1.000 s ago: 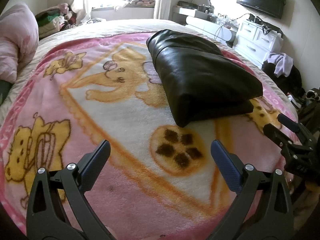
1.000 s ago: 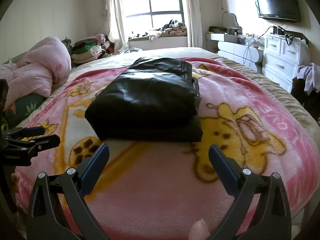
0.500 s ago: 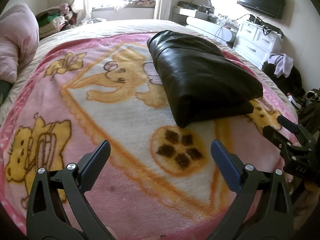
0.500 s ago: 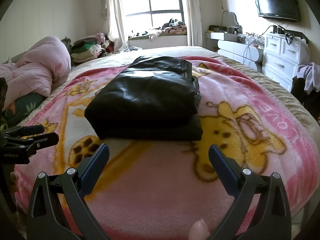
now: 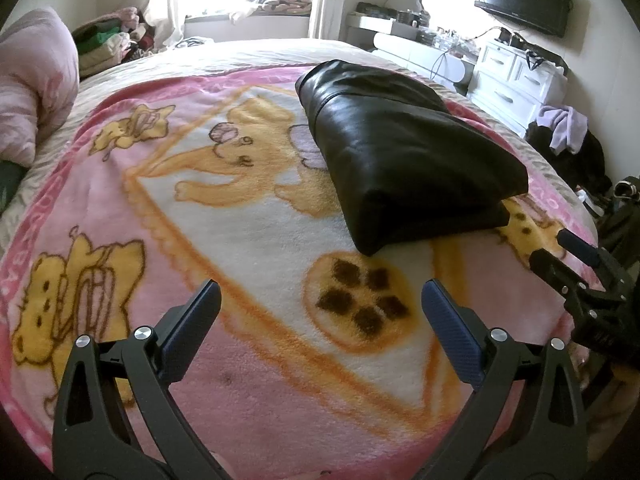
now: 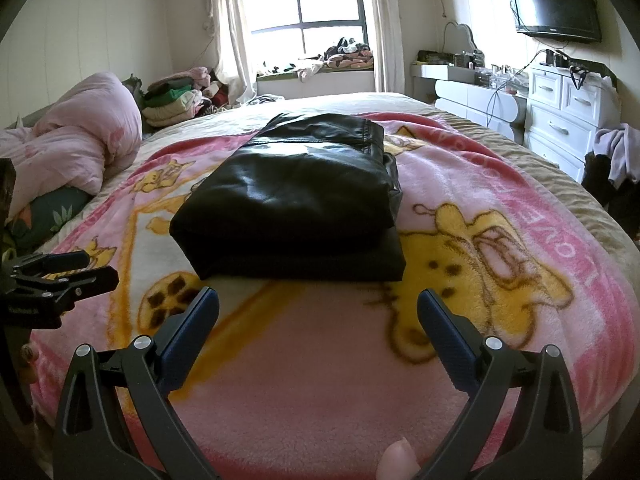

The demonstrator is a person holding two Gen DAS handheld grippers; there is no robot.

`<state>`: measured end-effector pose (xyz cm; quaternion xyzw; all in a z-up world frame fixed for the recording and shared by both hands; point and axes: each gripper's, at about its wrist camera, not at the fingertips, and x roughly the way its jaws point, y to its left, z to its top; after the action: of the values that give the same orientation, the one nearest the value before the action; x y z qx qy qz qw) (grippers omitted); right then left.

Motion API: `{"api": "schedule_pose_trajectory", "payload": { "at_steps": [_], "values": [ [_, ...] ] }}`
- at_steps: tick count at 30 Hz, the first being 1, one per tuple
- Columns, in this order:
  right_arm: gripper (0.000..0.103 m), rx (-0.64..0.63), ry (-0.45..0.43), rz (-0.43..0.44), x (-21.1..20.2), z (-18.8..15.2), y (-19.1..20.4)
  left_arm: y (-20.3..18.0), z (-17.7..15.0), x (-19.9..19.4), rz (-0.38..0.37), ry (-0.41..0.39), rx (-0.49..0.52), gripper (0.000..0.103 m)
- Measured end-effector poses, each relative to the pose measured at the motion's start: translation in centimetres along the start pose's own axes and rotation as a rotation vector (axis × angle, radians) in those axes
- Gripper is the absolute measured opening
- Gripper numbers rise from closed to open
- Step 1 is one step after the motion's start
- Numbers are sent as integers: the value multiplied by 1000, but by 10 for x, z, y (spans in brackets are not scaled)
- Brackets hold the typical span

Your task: Fold large clothes

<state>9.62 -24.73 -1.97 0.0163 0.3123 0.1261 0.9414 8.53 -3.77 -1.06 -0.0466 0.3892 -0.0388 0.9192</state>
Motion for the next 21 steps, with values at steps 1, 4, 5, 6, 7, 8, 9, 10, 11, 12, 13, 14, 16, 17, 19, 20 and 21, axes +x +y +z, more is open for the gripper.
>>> {"api": "schedule_pose_trajectory", "payload": {
  "at_steps": [1, 4, 5, 6, 7, 8, 9, 10, 11, 12, 13, 14, 16, 17, 19, 20, 21],
  "values": [
    [99, 1, 2, -1, 0, 0, 0, 1, 1, 0, -1, 1, 0, 94],
    [99, 0, 3, -10, -1, 0, 1, 2, 0, 1, -14, 12, -10, 94],
    [99, 0, 2, -14, -2, 0, 1, 4, 0, 2, -16, 16, -15, 94],
    [99, -3, -1, -16, -4, 1, 2, 5, 0, 3, -15, 19, -18, 94],
    [99, -1, -4, -17, -7, 2, 2, 7, 1, 2, -7, 20, -22, 94],
    [99, 3, -3, -21, -10, 3, 2, 8, 0, 3, 2, 19, -26, 94],
    [99, 13, 0, -31, -15, 6, -1, 9, 0, 3, 17, 19, -33, 94],
    [99, 29, -3, -30, -19, 8, -4, 11, 0, 4, 26, 21, -37, 94],
    [99, 52, -7, -27, -27, 10, -10, 15, 1, 3, 34, 20, -44, 94],
    [99, 83, -17, -44, -38, 14, -20, 18, 1, 3, 41, 18, -48, 94],
    [99, 122, -35, -86, -51, 18, -35, 22, 2, 2, 51, 14, -51, 94],
    [99, 145, -43, -120, -59, 20, -46, 29, 4, 1, 67, 10, -60, 94],
    [99, 253, -61, -265, -86, 23, -97, 53, 10, -1, 108, 11, -87, 94],
    [99, 289, -64, -310, -94, 22, -115, 68, 14, -2, 130, 23, -106, 94],
    [99, 410, -69, -486, -116, 10, -184, 115, 21, -4, 185, 56, -157, 94],
    [99, 450, -64, -551, -122, 2, -210, 143, 24, -4, 223, 64, -189, 94],
    [99, 521, -37, -662, -128, -13, -254, 163, 26, -4, 250, 71, -208, 94]
  ]
}}
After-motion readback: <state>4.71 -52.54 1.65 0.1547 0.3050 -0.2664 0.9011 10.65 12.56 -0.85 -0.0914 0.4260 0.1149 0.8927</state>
